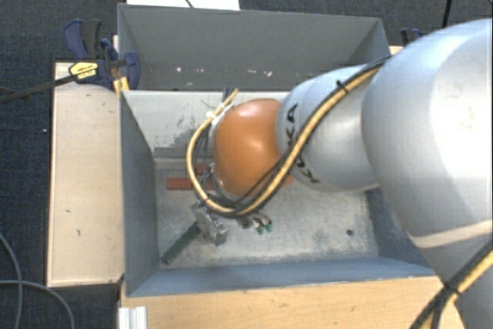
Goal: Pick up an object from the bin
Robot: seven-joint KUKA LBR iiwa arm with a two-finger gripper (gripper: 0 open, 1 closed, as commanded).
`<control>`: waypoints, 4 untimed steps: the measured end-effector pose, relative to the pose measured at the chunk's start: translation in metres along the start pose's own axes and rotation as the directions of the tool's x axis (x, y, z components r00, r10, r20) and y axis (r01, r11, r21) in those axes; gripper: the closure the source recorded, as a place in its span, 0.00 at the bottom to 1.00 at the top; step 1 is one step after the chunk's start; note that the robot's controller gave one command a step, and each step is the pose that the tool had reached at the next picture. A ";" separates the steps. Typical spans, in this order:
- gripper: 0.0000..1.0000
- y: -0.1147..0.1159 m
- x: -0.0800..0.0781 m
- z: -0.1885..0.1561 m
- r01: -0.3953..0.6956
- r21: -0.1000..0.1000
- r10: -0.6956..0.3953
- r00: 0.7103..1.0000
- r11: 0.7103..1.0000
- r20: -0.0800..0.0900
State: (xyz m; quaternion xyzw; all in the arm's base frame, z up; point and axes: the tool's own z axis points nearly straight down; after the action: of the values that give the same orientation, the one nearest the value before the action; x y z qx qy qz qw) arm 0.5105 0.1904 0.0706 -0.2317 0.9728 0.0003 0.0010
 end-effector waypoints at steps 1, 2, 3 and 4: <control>0.00 0.001 0.000 0.000 -0.004 -0.001 0.004 1.000 1.000 0.000; 0.00 0.001 0.000 0.000 -0.006 -0.001 0.006 1.000 1.000 -0.001; 0.00 0.023 -0.007 -0.038 0.094 -0.001 -0.094 0.996 0.996 -0.005; 0.00 0.064 -0.012 -0.066 0.124 -0.001 -0.124 0.992 0.992 0.002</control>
Offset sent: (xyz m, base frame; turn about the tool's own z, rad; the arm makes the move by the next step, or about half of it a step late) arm 0.0000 0.0000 0.0000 0.0000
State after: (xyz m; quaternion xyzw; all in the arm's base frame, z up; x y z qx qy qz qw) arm 0.4919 0.2531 0.1362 -0.2917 0.9565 0.0008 0.0020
